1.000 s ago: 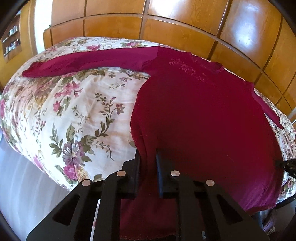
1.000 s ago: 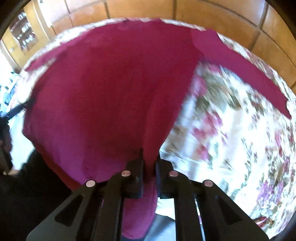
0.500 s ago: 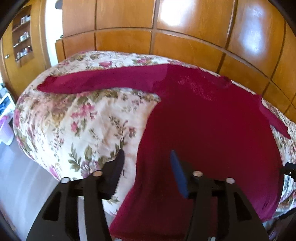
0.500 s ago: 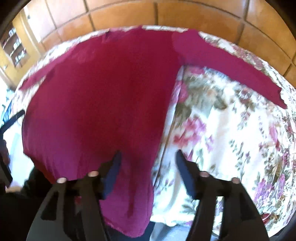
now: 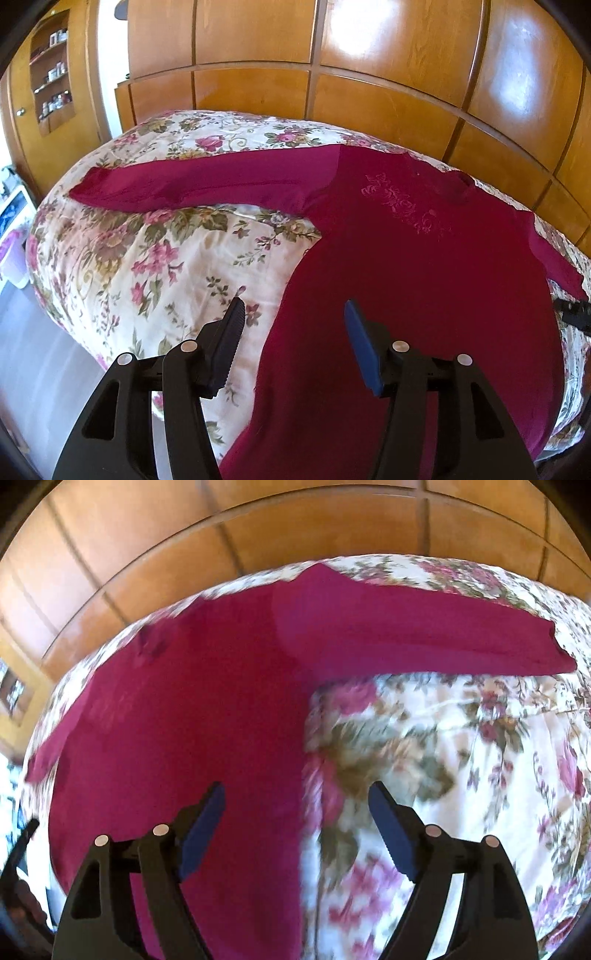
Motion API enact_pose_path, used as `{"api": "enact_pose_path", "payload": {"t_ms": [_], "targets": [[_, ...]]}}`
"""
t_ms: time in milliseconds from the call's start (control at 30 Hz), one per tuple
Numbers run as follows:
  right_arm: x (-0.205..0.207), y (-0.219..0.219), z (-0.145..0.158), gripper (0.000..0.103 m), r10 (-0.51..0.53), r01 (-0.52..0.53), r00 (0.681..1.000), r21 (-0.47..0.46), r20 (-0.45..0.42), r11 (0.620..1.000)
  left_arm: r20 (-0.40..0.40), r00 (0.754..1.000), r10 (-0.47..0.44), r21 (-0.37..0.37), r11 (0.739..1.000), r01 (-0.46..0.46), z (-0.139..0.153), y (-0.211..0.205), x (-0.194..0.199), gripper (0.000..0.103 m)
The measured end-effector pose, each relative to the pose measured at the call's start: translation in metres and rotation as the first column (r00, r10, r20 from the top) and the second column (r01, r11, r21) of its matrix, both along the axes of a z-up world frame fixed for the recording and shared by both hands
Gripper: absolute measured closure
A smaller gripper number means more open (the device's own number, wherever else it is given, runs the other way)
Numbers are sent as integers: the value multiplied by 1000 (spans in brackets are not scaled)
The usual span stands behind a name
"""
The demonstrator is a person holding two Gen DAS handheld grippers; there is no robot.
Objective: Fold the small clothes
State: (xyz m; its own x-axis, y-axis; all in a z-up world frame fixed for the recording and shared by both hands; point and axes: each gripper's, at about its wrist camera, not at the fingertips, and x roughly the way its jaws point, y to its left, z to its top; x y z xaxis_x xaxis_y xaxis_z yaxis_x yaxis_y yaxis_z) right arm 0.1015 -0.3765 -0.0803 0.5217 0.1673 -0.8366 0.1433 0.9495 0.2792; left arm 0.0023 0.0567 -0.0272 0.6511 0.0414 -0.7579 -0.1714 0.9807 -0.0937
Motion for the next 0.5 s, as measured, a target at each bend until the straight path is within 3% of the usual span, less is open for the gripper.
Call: {"api": "enact_pose_path", "payload": {"t_ms": [200, 400, 500], "targets": [[34, -54, -9, 23, -201, 202, 979, 98, -13, 974, -24, 1000, -17, -13, 1000, 17, -5, -3, 14, 48], [56, -117, -17, 22, -446, 438, 895, 234, -19, 868, -49, 998, -32, -17, 999, 31, -11, -9, 26, 48], [66, -136, -19, 22, -520, 504, 854, 271, -15, 820, -56, 998, -43, -13, 999, 42, -14, -14, 32, 48]]}}
